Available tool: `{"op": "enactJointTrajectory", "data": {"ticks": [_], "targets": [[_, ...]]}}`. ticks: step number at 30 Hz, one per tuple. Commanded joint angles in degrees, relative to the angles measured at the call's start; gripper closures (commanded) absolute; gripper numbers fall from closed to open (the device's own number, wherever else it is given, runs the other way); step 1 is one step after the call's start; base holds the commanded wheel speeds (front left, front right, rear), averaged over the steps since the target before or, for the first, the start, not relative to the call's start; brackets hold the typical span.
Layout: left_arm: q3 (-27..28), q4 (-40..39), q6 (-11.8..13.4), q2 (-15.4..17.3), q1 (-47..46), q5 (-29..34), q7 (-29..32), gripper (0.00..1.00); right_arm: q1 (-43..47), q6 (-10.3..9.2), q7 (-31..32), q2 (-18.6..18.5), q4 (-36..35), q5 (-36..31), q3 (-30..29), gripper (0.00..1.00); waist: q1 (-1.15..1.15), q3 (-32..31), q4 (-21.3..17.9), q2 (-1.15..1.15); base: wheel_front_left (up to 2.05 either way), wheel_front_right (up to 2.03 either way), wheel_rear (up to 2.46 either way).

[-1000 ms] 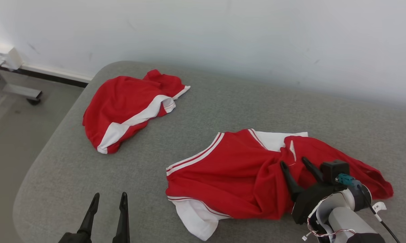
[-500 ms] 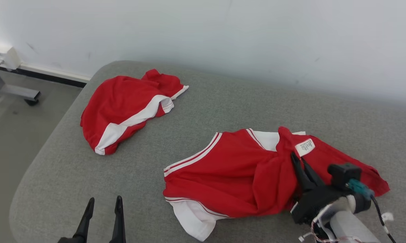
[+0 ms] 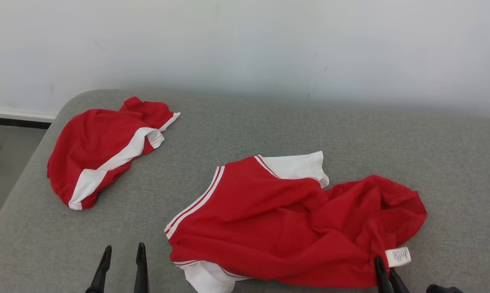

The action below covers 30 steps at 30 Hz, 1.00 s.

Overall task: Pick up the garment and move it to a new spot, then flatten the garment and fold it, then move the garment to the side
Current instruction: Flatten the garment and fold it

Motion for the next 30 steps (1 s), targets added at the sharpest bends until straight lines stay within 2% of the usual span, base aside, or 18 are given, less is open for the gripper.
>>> {"op": "enactJointTrajectory", "data": {"ticks": [1, 7, 19, 24, 27, 30], "targets": [[0.00, -0.07, -0.06, -0.02, 0.28, 0.01, -0.19, 0.00, 0.82, -0.13, -0.02, 0.46, 0.66, -0.25, -0.12, 0.00, 0.00, 0.56, -1.97, 0.00, 0.00, 0.00, 0.00], [0.94, 0.01, -0.30, -0.02, 0.55, 0.72, -0.19, 0.00, 1.78, -0.13, -0.02, 1.50, -0.88, -1.10, -2.64, 0.00, 0.00, -0.11, -3.69, 0.00, 0.00, 0.00, 0.00], [3.97, -1.58, -0.34, -0.03, 2.09, 1.91, -0.19, 0.00, 3.14, -0.13, -0.02, -2.32, -7.60, -2.96, -7.07, 0.00, 0.00, -1.07, -5.75, 0.00, 0.00, 0.00, 0.00], [4.79, -2.08, -0.63, -0.03, 2.14, 2.31, -0.19, 0.00, 5.94, -0.13, -0.02, -2.43, -9.72, -3.29, -8.85, 0.00, 0.00, -1.27, -5.94, 0.00, 0.00, 0.00, 0.00], [4.68, -2.37, -0.58, -0.02, 2.21, 2.32, -0.19, 0.00, 6.25, -0.13, -0.02, -2.56, -9.77, -3.66, -8.37, 0.00, 0.00, -1.14, -5.76, 0.00, 0.00, 0.00, 0.00], [4.13, -2.42, -0.51, -0.03, 1.66, 2.38, -0.19, 0.00, 3.68, -0.13, -0.01, -4.17, -8.68, -4.05, -5.77, 0.00, 0.00, -0.89, -5.05, 0.00, 0.00, 0.00, 0.00]]}}
